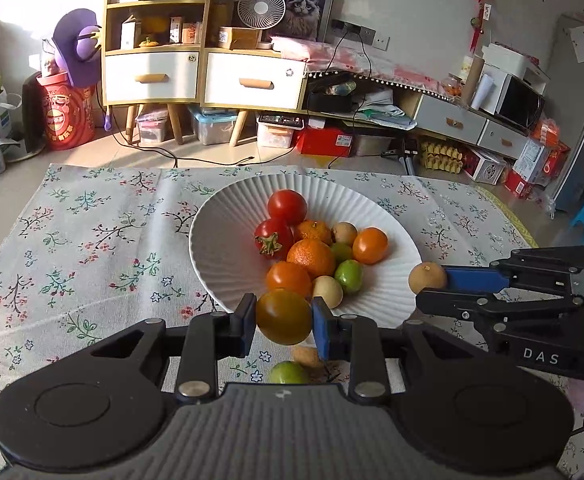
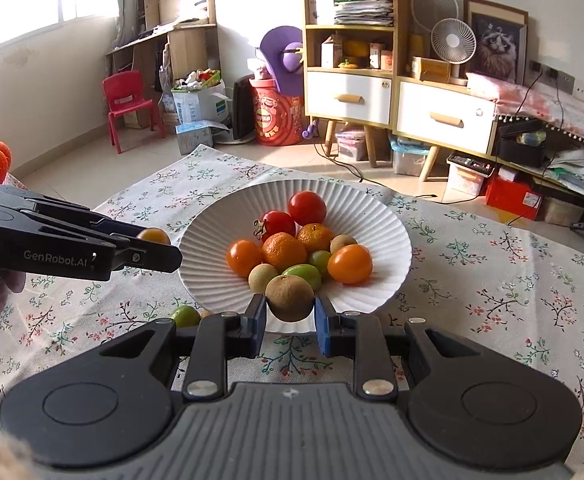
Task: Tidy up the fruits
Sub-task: 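Carry the yellow tomato and kiwi into the white plate and open both tools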
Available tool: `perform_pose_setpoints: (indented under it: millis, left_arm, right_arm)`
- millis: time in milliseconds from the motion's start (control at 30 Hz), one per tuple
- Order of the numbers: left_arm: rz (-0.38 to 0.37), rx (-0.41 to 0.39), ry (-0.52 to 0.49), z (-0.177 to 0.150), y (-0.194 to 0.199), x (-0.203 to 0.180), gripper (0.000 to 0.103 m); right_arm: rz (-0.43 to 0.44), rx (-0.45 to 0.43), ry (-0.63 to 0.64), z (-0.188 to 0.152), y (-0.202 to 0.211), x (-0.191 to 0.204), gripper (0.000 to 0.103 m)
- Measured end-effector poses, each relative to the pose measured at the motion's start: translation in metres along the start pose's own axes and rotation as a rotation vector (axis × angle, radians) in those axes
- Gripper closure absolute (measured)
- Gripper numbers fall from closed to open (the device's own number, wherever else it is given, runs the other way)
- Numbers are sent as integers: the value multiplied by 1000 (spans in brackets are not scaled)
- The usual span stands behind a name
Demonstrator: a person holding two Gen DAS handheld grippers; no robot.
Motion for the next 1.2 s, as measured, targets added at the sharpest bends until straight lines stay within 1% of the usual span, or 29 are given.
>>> perform_pose_setpoints:
  millis: [100, 200, 267, 367, 500, 800, 1033, 1200]
  left_arm:
    - [-4, 6, 22, 6, -11, 7, 81]
    - [-2, 20, 65, 14, -24, 15, 81]
    - [-10, 25, 88, 20, -31, 17, 81]
    - [-31, 33, 104, 26, -40, 15, 81]
    - [-34, 56, 129, 25, -49, 11, 81]
    - [-31, 70, 134, 25, -61, 11, 81]
    - [-38, 61, 122, 27, -64, 9, 81]
    - [-38, 51, 114, 28, -64, 9, 78]
  right_arm:
    - [7, 0, 6, 1, -3, -5, 80]
    - [32, 11, -24, 2, -7, -13, 80]
    - [36, 17, -9, 3, -9, -14, 80]
    - [38, 35, 8, 3, -12, -16, 80]
    - [30, 59, 19, 1, -18, -21, 80]
    - [29, 82, 34, -1, -25, -28, 79]
    - [34, 82, 39, 0, -29, -29, 79]
    - [25, 76, 37, 1, -28, -32, 79]
Point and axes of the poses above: each gripper's, at about its wrist camera, not at the fingertips, and y roughly against the way its jaws point, x to its left, z to its top, the point moved 4 cm from there along -y, roughly the way its jaws point, and after that the axes turned 12 degrees about z, right-handed, at the moved point
